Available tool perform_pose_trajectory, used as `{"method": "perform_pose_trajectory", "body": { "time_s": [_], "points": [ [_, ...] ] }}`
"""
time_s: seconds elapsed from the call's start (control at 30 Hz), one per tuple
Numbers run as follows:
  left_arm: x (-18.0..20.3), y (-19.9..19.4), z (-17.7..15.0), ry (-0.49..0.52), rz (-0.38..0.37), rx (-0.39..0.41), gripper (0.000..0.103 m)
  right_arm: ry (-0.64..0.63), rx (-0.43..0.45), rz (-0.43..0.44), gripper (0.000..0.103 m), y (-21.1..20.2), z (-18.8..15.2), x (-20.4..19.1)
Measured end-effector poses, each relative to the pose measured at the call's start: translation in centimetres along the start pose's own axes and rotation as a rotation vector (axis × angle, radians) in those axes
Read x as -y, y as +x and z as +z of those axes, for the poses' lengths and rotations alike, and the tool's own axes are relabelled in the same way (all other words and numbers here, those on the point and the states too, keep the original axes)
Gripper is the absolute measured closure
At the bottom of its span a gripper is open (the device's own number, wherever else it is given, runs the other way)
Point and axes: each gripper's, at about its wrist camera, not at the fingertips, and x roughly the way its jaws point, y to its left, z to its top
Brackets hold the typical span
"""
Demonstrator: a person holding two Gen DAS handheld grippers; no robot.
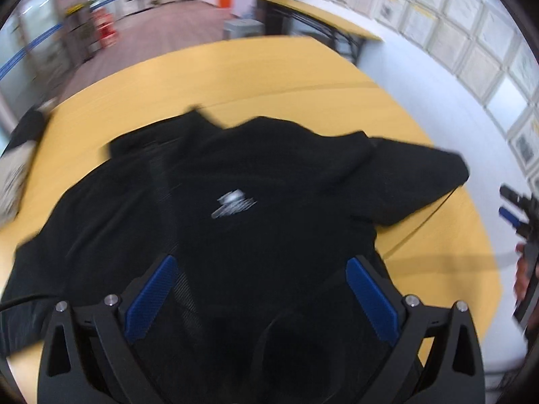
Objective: Fold clothes
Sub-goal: 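Grasp the black jacket's sleeve cuff with the right tool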
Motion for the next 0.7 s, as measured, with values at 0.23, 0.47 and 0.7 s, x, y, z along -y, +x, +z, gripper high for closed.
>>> {"method": "perform_pose_trajectory", "body": {
  "time_s": [0.23,0.47,0.7],
  "points": [
    [9.1,13.3,8.1,0.246,-0.028,-0.028,0.0,0.089,-0.037,-0.109,0.006,10.7,7.2,10.1],
    [12.0,19.4,9.3,0.357,-0.014,-0.082,0.0,0.132,-0.007,-0.158,0.018,14.5,10.8,12.5],
    [12.1,20.8,9.3,0.323,-0.04,-0.089,0.0,0.245,0.067,-0.114,0.092,14.4,10.0,15.3]
  ]
}}
